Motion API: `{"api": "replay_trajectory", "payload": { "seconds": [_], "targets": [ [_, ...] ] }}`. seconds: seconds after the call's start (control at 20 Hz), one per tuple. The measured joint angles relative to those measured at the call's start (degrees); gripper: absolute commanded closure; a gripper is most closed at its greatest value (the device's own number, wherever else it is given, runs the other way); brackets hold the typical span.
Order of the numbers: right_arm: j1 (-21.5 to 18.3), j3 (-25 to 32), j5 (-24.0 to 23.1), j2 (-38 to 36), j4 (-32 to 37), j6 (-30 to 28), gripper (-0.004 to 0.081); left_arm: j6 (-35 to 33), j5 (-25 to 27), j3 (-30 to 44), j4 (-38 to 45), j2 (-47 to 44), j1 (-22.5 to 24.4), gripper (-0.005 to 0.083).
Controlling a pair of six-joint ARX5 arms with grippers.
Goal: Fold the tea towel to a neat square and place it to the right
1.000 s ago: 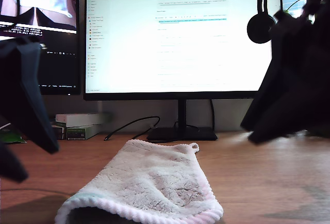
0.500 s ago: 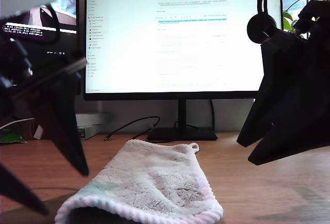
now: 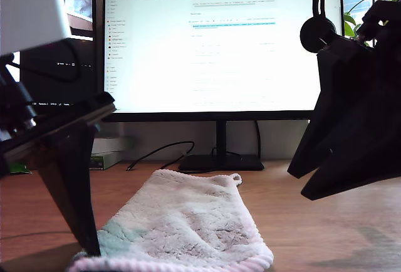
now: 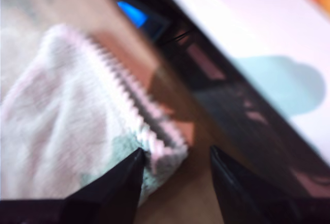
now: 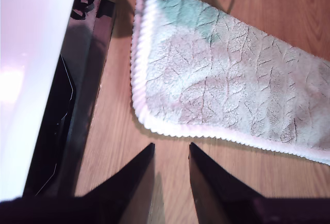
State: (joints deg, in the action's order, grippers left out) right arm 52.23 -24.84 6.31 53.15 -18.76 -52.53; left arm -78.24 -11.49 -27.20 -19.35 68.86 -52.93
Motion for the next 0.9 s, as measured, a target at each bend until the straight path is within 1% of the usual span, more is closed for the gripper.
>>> {"api": "replay_trajectory", "payload": {
  "seconds": [0.15, 0.3, 0.45, 0.55, 0.7, 0.9],
  "targets": [
    [0.0, 0.0, 0.0, 0.0, 1.1, 0.0, 0.0588, 0.0, -0.3, -0.1, 0.6, 1.1, -0.3, 0.0428],
    [0.0, 0.0, 0.0, 0.0, 1.2, 0.0, 0.0588, -1.3, 0.2, -0.3, 1.8, 2.0, -0.3, 0.0472],
    [0.0, 0.0, 0.0, 0.0, 1.2, 0.0, 0.0588, -1.9, 0.5, -0.4, 1.8, 2.2, -0.3, 0.0479],
    [0.0, 0.0, 0.0, 0.0, 1.2, 0.0, 0.0588, -3.3, 1.2, -0.4, 1.8, 2.2, -0.3, 0.0511],
    [0.0, 0.0, 0.1, 0.0, 1.2, 0.0, 0.0588, -4.9, 2.6, -0.4, 1.9, 2.2, -0.3, 0.0517],
    [0.0, 0.0, 0.6, 0.0, 1.2, 0.8, 0.0588, -8.5, 2.9, -1.0, 2.1, 3.2, -0.3, 0.0526]
  ]
}}
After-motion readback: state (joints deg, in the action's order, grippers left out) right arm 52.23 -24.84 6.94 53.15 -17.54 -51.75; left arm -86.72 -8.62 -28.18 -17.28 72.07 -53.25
